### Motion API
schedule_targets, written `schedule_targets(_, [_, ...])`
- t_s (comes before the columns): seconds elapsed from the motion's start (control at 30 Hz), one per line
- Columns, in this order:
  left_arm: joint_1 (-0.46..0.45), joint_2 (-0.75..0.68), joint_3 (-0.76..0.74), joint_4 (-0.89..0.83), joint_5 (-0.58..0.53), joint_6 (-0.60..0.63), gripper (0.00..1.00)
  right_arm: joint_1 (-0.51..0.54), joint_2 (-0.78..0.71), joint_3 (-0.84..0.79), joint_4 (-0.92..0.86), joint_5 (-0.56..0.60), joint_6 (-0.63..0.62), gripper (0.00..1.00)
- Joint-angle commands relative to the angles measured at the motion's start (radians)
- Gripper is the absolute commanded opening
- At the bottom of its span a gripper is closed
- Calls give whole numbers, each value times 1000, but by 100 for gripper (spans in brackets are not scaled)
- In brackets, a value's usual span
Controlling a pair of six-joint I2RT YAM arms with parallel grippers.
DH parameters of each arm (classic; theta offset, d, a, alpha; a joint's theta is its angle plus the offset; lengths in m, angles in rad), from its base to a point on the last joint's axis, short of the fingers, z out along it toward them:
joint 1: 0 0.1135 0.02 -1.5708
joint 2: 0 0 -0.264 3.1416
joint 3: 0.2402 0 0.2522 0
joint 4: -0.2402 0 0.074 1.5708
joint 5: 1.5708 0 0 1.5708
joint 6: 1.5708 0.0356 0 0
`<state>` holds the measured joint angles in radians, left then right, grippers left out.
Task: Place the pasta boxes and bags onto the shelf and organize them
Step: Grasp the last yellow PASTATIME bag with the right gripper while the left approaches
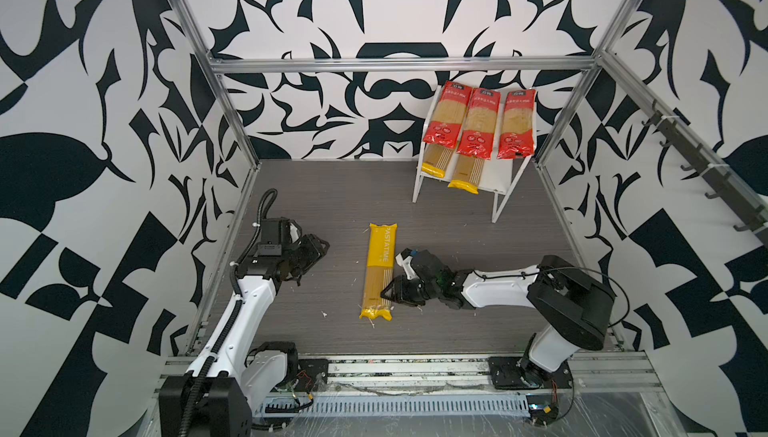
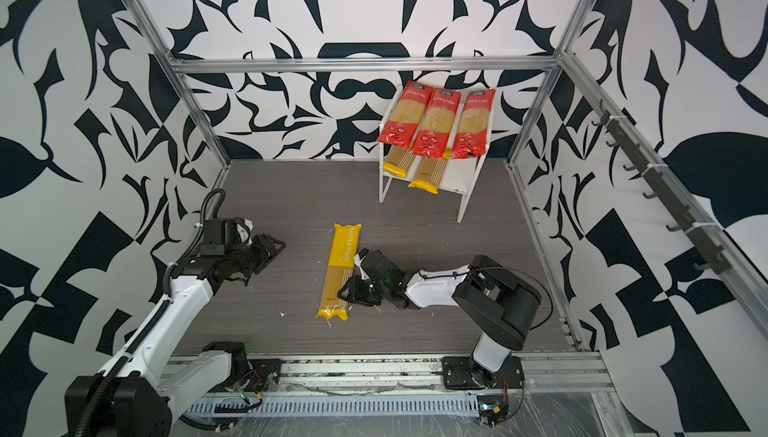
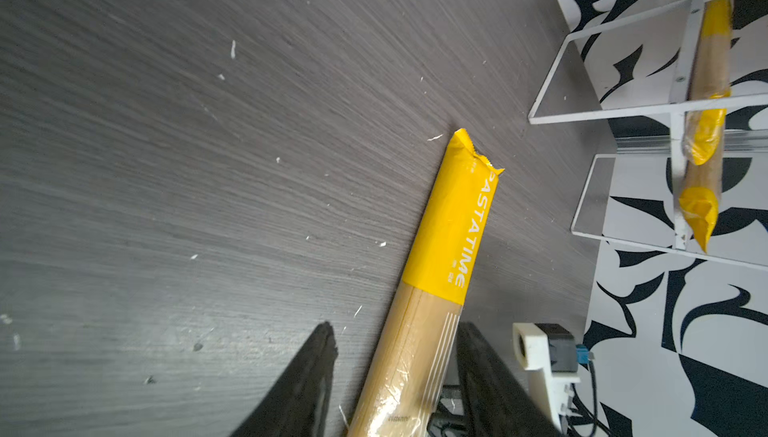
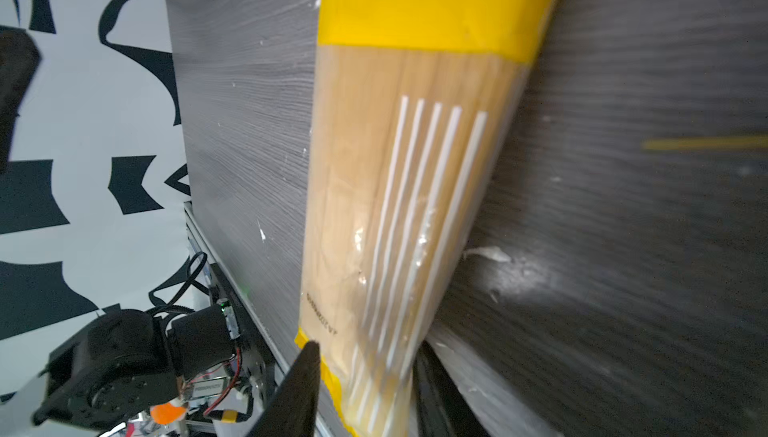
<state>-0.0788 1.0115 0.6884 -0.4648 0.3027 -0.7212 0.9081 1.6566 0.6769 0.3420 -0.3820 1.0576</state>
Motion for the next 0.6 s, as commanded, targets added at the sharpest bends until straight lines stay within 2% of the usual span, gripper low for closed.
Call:
schedule_targets(0.0, [-52,-10,-12,29,-9,-27,52,-63,-9,6,53,30,31,50])
schedule_targets(0.17, [-133,29,-33,78,-30,-55,52,-70,54,74,-12,197,49,54])
schedule_targets(0.27, [-142,42,-47,103,-22,-70,52,-69,108,110,10,250,75,54])
schedule_targets(0.37, [-143,42,-43,106,-25,-67,52,-55,165,157,31,256,82,53])
schedule_targets(0.43, [-142,42,-42,106,-27,-60,52,-47,197,182,41,252,80,48])
schedule_targets(0.57, [-142,45,-47,118,-5,-63,52,-47,221,176,137,226,79,31])
